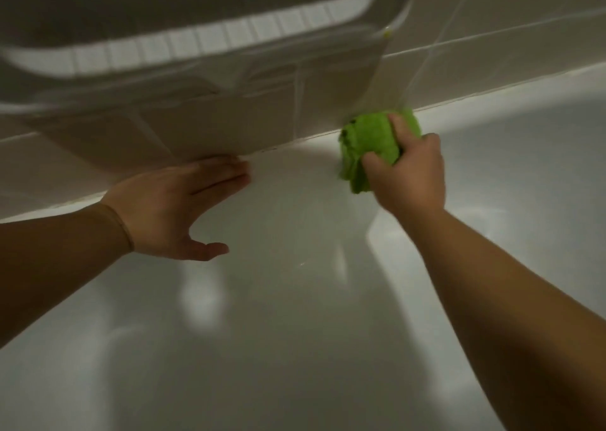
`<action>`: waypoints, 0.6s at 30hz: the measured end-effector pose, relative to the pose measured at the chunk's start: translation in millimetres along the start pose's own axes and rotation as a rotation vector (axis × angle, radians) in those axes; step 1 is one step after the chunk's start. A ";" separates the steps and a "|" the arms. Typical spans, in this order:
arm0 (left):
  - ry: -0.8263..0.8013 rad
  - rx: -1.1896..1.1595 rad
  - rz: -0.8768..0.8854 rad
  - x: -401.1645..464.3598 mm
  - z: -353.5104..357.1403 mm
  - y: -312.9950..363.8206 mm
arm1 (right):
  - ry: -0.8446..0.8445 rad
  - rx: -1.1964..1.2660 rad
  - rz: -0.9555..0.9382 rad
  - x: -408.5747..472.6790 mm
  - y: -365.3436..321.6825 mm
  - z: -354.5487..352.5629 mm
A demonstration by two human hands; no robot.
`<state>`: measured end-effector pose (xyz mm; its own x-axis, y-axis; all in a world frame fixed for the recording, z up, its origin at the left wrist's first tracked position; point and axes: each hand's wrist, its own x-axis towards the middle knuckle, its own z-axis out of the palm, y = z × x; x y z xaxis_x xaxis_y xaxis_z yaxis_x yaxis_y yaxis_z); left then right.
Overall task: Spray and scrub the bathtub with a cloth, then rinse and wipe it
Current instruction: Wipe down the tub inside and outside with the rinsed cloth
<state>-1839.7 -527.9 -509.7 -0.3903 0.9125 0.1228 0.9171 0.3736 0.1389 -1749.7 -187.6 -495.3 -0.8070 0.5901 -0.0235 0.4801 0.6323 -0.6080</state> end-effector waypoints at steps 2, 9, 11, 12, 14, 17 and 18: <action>0.006 -0.002 -0.002 0.1 0.2 -0.4 | 0.043 -0.005 0.063 9.7 0.7 -2.6; -0.008 0.028 0.007 0.8 0.2 0.3 | -0.150 -0.079 -0.260 -47.8 -53.5 36.4; 0.012 0.031 0.019 1.4 -1.1 -0.3 | -0.143 -0.102 -0.278 -48.9 -57.5 40.2; 0.013 0.033 0.022 1.3 -1.2 -0.5 | -0.143 -0.114 -0.250 -42.5 -53.0 37.6; 0.003 0.027 0.017 1.2 0.2 -0.9 | -0.113 -0.122 -0.112 -19.5 -35.8 22.0; -0.020 0.015 0.011 1.1 1.3 -1.5 | -0.012 -0.056 0.075 9.8 -16.5 -0.7; -0.023 0.017 0.010 1.5 1.3 -1.8 | 0.003 -0.049 0.086 11.5 -18.4 -2.0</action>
<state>-1841.8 -527.0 -511.0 -0.3798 0.9194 0.1018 0.9221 0.3675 0.1212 -1767.2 -191.4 -482.8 -0.7612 0.6446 -0.0719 0.5638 0.6028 -0.5646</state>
